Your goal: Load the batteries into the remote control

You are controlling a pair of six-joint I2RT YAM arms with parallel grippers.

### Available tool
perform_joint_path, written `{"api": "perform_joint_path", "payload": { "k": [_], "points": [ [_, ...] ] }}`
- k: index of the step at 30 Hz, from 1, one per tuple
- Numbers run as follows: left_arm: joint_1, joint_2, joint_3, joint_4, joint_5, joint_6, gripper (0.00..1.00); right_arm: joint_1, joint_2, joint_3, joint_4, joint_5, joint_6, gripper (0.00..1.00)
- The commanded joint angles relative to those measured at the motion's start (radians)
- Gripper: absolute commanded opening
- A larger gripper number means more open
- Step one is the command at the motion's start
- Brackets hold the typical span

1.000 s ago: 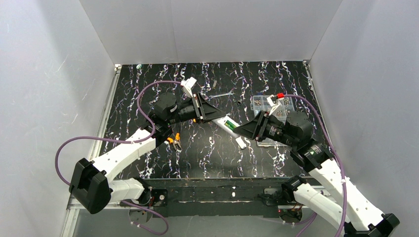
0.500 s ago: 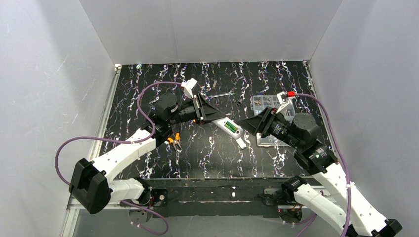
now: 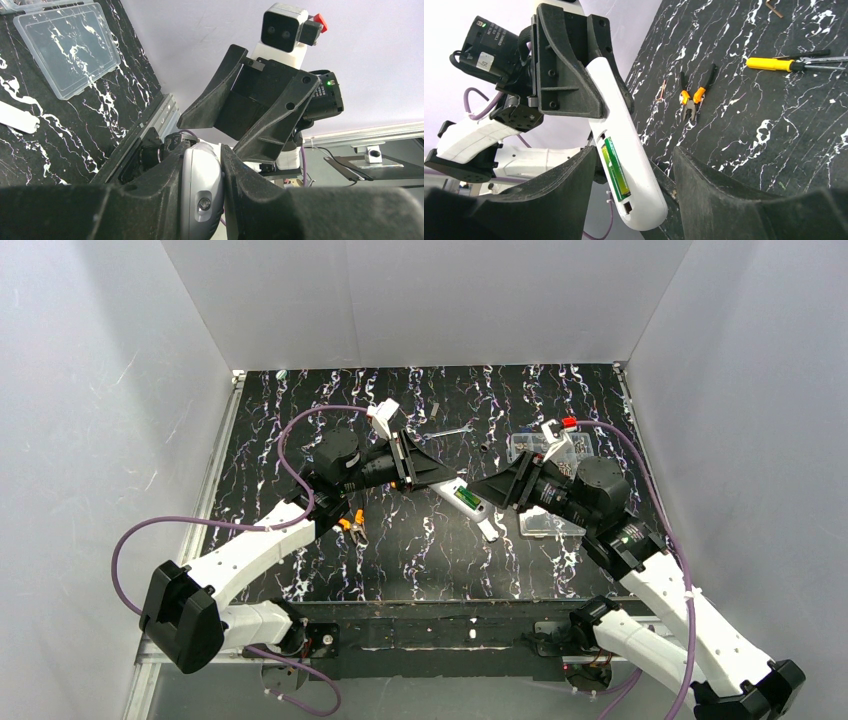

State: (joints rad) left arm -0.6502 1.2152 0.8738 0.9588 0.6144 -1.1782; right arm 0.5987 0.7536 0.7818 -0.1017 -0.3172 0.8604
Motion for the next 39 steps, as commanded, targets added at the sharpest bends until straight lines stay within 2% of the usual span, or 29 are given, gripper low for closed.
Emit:
{"api": "perform_joint_path", "payload": {
  "k": [1,10,14,17,23,25,27,30,33,39],
  "points": [
    [-0.002,-0.045,0.023,0.066,0.039,0.005,0.0,0.004,0.013,0.027,0.092,-0.057,-0.004,0.64],
    [-0.003,-0.045,0.024,0.059,0.038,0.01,0.0,0.004,0.045,0.031,0.092,-0.105,-0.01,0.62],
    [-0.003,-0.045,0.027,0.055,0.039,0.011,0.0,0.005,0.045,0.024,0.092,-0.098,-0.012,0.55],
    [-0.003,-0.047,0.027,0.048,0.039,0.015,0.0,0.004,0.051,0.023,0.092,-0.093,-0.017,0.49],
    [-0.002,-0.051,0.028,0.041,0.036,0.018,0.0,0.005,0.061,0.022,0.088,-0.094,-0.024,0.23],
    [-0.002,-0.051,0.028,0.039,0.036,0.02,0.0,0.004,0.061,0.022,0.085,-0.094,-0.028,0.18],
    [-0.002,-0.05,0.029,0.037,0.034,0.021,0.0,0.004,0.058,0.022,0.082,-0.09,-0.03,0.2],
    [-0.003,-0.047,0.03,0.038,0.036,0.02,0.0,0.004,0.049,0.023,0.082,-0.078,-0.03,0.4],
    [-0.003,-0.043,0.033,0.038,0.036,0.019,0.0,0.004,0.039,0.022,0.083,-0.065,-0.028,0.52],
    [-0.002,-0.041,0.031,0.043,0.037,0.015,0.0,0.005,0.036,0.019,0.085,-0.075,-0.027,0.58]
  ]
}}
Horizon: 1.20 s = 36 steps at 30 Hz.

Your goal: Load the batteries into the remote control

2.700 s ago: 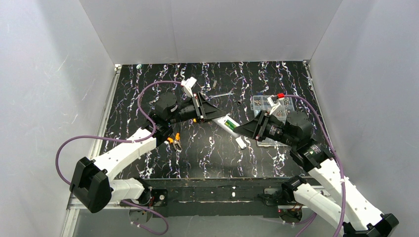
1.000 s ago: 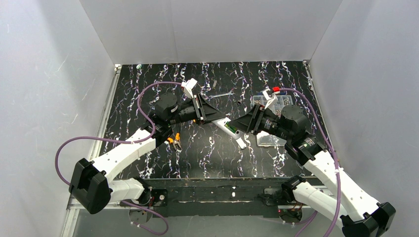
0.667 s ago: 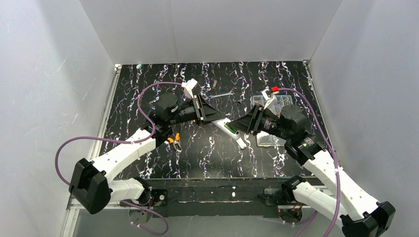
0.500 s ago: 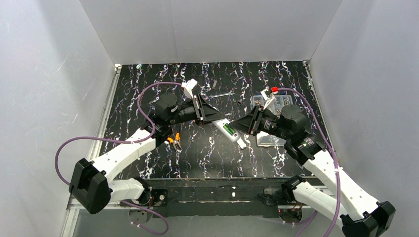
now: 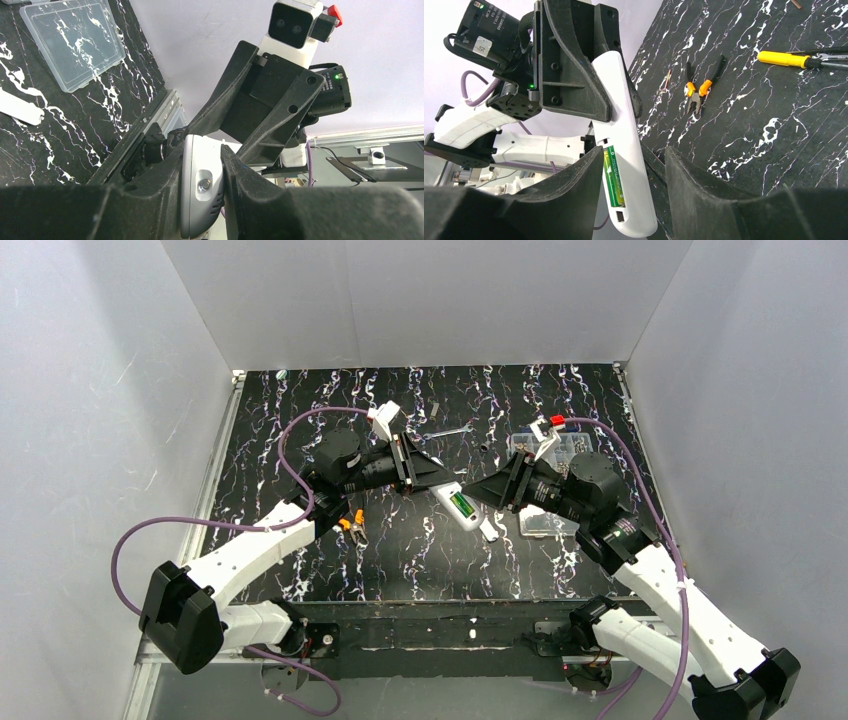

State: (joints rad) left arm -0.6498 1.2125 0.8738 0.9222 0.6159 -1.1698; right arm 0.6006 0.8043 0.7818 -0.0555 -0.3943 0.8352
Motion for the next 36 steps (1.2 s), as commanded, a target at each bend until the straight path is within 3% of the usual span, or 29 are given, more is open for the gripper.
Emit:
{"api": "perform_joint_path", "payload": {
  "k": [1,4,7,12,16,20,26,30,36],
  "points": [
    [-0.004,-0.039,0.029,0.079,0.036,0.007,0.0,0.002,-0.015,0.019,0.036,0.002,-0.003,0.58],
    [-0.003,-0.043,0.027,0.075,0.036,0.012,0.0,0.002,-0.02,0.025,0.014,0.029,-0.028,0.61],
    [-0.003,-0.064,0.025,0.021,0.035,0.039,0.0,0.001,-0.052,0.078,-0.136,0.247,-0.134,0.62],
    [0.003,-0.153,0.037,-0.323,-0.041,0.197,0.0,-0.011,-0.057,0.123,-0.348,0.564,-0.303,0.61],
    [0.025,-0.184,0.041,-0.483,-0.059,0.237,0.0,-0.012,0.046,0.129,-0.444,0.509,-0.384,0.58],
    [0.034,-0.193,0.025,-0.486,-0.048,0.212,0.0,-0.01,0.167,0.121,-0.503,0.474,-0.431,0.57],
    [0.036,-0.197,0.032,-0.501,-0.057,0.222,0.0,0.011,0.297,0.04,-0.42,0.459,-0.467,0.61],
    [0.036,-0.189,0.032,-0.499,-0.056,0.218,0.0,0.026,0.38,0.013,-0.351,0.453,-0.459,0.72],
    [0.036,-0.186,0.034,-0.493,-0.053,0.212,0.0,0.039,0.536,0.036,-0.32,0.441,-0.489,0.72]
  ]
}}
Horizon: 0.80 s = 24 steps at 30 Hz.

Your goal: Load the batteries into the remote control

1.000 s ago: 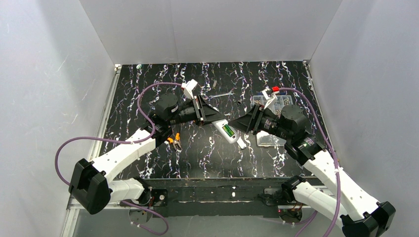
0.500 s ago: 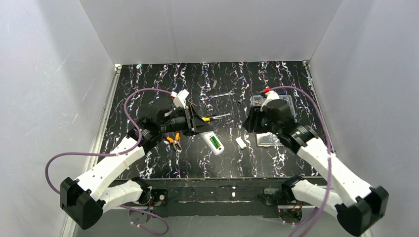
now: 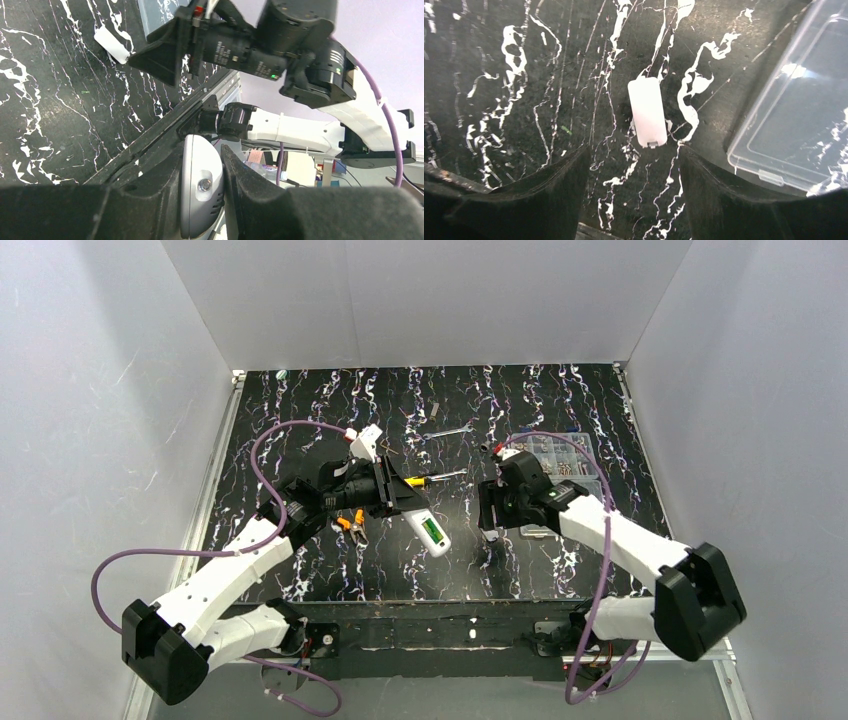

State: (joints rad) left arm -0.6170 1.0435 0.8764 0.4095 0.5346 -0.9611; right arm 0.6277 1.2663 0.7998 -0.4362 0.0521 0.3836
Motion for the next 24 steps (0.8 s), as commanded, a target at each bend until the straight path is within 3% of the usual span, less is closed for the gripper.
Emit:
{"api": "perform_joint_path", "payload": {
  "k": [1,13,24],
  "points": [
    [0.003,-0.017,0.032,0.017,0.028,0.006,0.0,0.013,0.1,0.029,0.054,-0.005,-0.037,0.72],
    [0.003,-0.02,0.039,0.017,0.046,0.018,0.0,0.035,0.222,0.023,0.079,-0.018,-0.036,0.63],
    [0.004,-0.012,0.044,0.035,0.057,0.015,0.0,0.105,0.266,0.074,-0.017,0.057,-0.026,0.54]
  ]
}}
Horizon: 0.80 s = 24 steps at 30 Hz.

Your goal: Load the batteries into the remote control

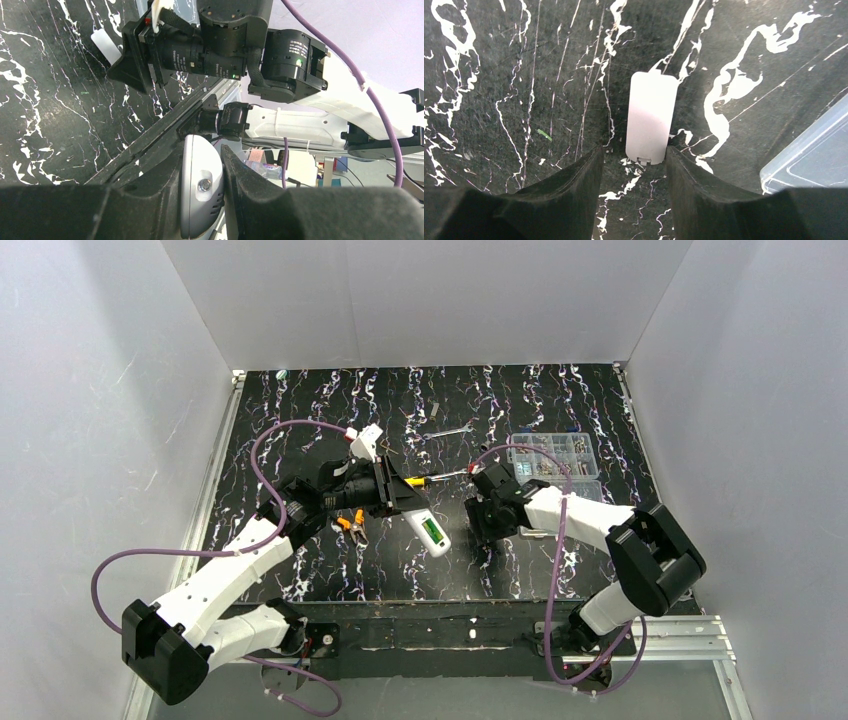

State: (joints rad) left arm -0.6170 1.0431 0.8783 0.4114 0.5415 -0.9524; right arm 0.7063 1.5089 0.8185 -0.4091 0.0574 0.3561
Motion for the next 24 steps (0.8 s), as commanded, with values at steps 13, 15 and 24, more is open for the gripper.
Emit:
{"api": "perform_joint_path", "payload": {
  "k": [13,15,24],
  "points": [
    [0.004,-0.019,0.034,0.032,0.052,0.008,0.0,0.074,0.094,0.111,-0.116,0.176,0.066,0.55],
    [0.003,-0.019,0.034,0.033,0.051,0.008,0.0,0.074,0.093,0.113,-0.117,0.175,0.096,0.57],
    [0.003,-0.018,0.036,0.036,0.053,0.007,0.0,0.074,0.12,0.14,-0.123,0.169,0.192,0.53]
  ]
}}
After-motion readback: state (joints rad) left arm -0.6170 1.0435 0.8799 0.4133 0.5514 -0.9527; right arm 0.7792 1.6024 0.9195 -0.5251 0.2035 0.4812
